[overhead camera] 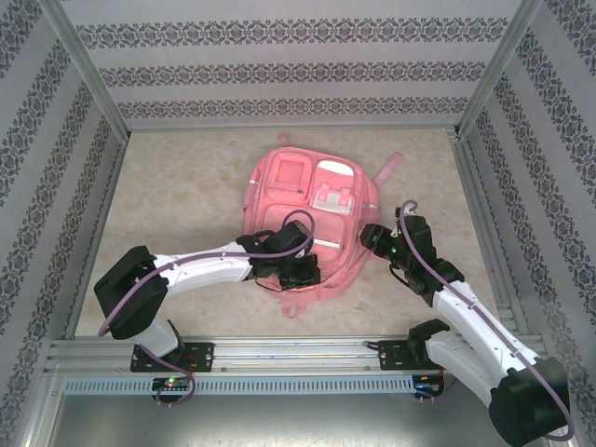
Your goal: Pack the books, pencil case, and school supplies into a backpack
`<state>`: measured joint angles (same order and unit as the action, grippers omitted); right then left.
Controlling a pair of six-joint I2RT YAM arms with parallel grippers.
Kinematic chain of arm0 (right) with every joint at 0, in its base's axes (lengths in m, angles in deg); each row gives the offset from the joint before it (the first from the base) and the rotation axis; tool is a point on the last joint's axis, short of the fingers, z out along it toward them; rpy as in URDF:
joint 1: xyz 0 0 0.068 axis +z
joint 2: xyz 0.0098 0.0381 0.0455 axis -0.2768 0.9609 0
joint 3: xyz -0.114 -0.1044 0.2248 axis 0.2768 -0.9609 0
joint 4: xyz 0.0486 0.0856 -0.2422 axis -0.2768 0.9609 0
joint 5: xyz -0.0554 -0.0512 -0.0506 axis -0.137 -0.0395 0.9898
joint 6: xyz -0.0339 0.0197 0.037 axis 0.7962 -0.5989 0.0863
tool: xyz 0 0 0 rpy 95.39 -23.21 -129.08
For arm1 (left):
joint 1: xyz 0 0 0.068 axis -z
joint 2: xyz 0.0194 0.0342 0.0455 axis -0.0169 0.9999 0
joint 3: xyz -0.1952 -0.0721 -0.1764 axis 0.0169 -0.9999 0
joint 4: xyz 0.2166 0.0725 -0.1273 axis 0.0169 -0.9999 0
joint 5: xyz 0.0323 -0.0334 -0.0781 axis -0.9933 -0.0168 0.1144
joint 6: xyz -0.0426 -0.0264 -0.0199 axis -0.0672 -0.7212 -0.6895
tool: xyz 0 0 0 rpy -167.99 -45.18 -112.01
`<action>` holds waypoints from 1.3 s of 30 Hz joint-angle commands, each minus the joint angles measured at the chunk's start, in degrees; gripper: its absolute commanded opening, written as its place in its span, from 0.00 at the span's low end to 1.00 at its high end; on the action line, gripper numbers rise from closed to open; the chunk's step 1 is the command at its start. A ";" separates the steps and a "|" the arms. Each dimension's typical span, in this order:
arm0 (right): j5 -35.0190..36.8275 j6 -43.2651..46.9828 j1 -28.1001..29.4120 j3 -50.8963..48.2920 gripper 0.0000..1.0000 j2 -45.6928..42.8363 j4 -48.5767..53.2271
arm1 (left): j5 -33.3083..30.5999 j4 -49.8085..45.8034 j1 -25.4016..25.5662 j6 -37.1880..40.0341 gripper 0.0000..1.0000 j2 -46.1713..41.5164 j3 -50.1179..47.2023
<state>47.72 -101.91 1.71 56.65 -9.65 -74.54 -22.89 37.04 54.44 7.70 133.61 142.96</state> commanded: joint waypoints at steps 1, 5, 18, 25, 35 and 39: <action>-2.86 -2.47 -2.77 -0.92 0.49 1.54 1.21 | 2.95 5.93 1.63 -0.24 0.11 1.79 3.40; -2.08 -3.53 -6.62 -1.17 0.47 4.53 -0.19 | 3.71 7.51 1.81 0.11 0.43 1.77 3.40; 7.07 -4.64 -11.98 5.89 0.42 19.21 -0.99 | 1.71 -4.72 -23.19 24.63 1.00 -15.51 -1.08; 4.65 -1.28 -11.70 7.61 0.42 26.39 -2.19 | -10.71 -1.84 -34.18 25.66 1.00 -7.77 1.69; -7.18 1.36 -9.79 14.85 0.41 38.57 -6.78 | -4.84 4.13 -33.20 15.18 1.00 -1.04 -2.40; -11.91 2.91 -5.96 19.48 0.41 43.81 -9.11 | -3.79 6.16 -33.07 13.66 1.00 -8.47 -8.84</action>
<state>43.06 -101.02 -6.61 72.70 32.16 -79.78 -30.17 41.78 19.91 23.22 130.11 137.52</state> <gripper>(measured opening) 0.410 0.998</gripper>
